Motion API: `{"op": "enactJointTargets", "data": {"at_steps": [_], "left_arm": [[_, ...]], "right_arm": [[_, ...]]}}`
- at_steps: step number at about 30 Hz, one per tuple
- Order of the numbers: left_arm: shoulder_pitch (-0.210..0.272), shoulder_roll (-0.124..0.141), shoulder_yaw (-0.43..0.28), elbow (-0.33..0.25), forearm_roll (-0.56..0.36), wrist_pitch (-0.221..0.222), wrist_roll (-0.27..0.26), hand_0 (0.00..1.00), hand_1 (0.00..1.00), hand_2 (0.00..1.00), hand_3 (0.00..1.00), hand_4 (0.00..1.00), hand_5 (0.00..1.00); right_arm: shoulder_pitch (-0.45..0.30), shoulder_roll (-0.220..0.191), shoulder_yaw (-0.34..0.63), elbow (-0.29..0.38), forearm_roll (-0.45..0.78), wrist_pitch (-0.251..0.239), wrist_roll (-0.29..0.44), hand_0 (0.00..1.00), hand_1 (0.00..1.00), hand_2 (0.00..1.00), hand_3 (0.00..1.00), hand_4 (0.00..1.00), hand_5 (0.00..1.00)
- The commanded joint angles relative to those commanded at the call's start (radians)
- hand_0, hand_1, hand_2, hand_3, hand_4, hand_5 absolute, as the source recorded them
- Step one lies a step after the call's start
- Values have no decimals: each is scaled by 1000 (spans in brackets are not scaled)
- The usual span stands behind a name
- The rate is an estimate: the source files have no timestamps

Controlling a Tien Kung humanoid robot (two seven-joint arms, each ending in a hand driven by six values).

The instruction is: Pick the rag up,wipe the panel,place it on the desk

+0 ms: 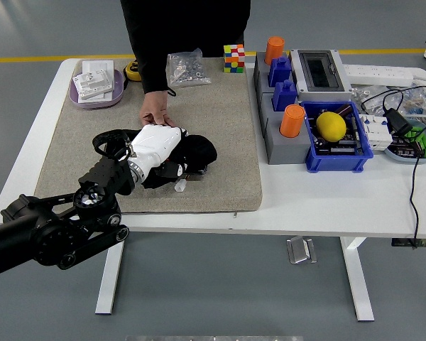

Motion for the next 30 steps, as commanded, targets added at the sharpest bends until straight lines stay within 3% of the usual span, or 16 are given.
{"op": "enactJointTargets", "data": {"at_steps": [6,13,30], "left_arm": [[0,-5,-1,1,3,-1,1,215,116,475,366,310,2],[0,7,-6,1,9,-5,8,215,115,476,368,316,2],[36,71,-50,23,27,-2,4,215,116,476,369,318,2]], "right_arm": [[0,2,-4,0,6,0,0,724,528,665,574,998,422],[-4,5,0,0,8,-2,0,724,527,665,574,998,421],[-16,22,5,0,13,-7,7,724,527,665,573,998,421]]}}
